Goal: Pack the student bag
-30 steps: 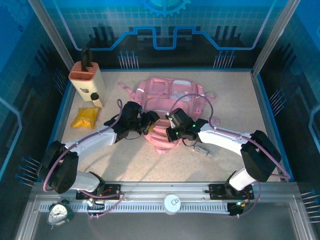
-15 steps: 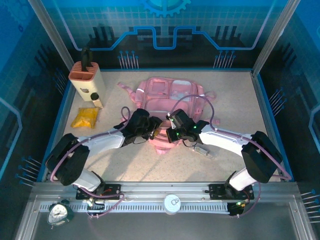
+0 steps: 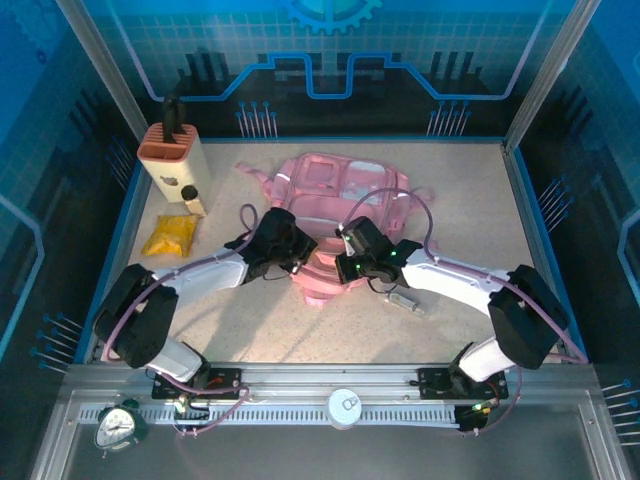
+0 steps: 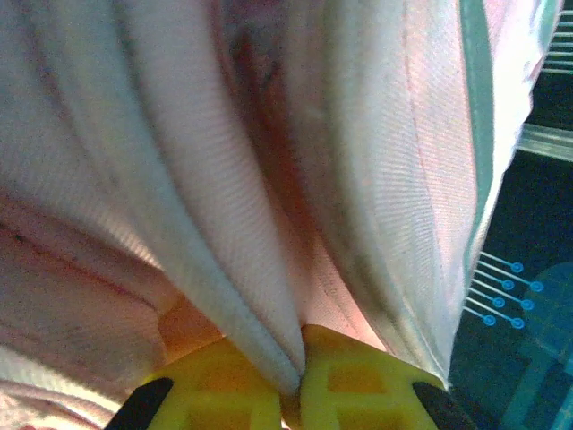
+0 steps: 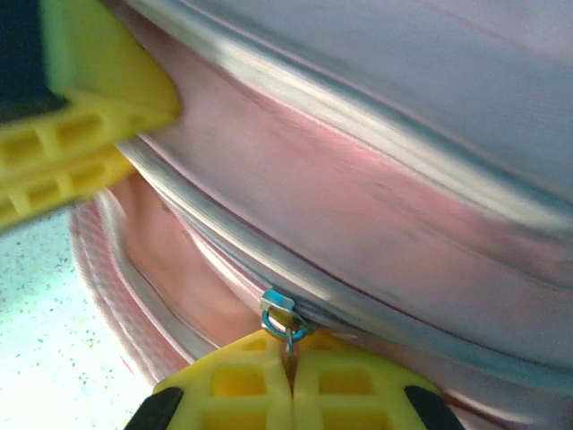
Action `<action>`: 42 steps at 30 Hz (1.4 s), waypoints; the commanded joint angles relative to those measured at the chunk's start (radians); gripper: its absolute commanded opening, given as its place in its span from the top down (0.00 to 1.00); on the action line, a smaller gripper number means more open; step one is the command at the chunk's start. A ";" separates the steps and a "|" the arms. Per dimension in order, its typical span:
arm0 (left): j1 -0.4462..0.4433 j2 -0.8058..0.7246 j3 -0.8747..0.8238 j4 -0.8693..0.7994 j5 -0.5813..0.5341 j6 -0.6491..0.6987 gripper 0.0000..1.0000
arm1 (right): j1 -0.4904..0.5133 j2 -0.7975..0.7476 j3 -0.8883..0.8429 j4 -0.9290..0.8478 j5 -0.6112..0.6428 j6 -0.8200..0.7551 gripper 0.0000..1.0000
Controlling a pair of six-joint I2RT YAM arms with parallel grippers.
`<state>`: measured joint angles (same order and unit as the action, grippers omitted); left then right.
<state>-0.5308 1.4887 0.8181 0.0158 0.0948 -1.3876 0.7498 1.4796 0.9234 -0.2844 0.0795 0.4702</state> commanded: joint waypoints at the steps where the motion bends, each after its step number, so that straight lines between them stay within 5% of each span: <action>1: 0.094 -0.077 0.012 -0.113 -0.055 0.131 0.99 | -0.042 -0.072 -0.019 -0.093 -0.019 -0.035 1.00; 11: 0.268 -0.055 0.116 -0.292 0.062 0.387 0.94 | -0.074 -0.013 0.010 -0.104 -0.002 -0.077 1.00; 16: 0.266 -0.095 0.065 -0.208 0.090 0.325 0.65 | 0.024 0.048 0.056 -0.039 -0.046 -0.040 1.00; 21: 0.151 -0.181 -0.008 -0.159 0.051 0.208 0.48 | 0.032 0.062 0.047 0.001 -0.068 -0.003 1.00; 27: -0.007 -0.184 -0.098 0.001 -0.018 0.010 0.38 | 0.032 0.049 0.043 -0.012 -0.047 -0.026 1.00; 37: -0.095 -0.056 -0.061 0.038 -0.132 -0.061 0.44 | 0.033 0.032 0.033 0.004 -0.049 -0.024 1.00; 42: -0.085 -0.003 -0.041 0.043 -0.146 -0.060 0.61 | 0.033 0.021 0.032 -0.016 -0.035 -0.037 1.00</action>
<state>-0.6239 1.4502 0.7483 0.0574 0.0101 -1.4452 0.7708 1.5391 0.9596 -0.2958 0.0463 0.4442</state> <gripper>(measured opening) 0.408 0.056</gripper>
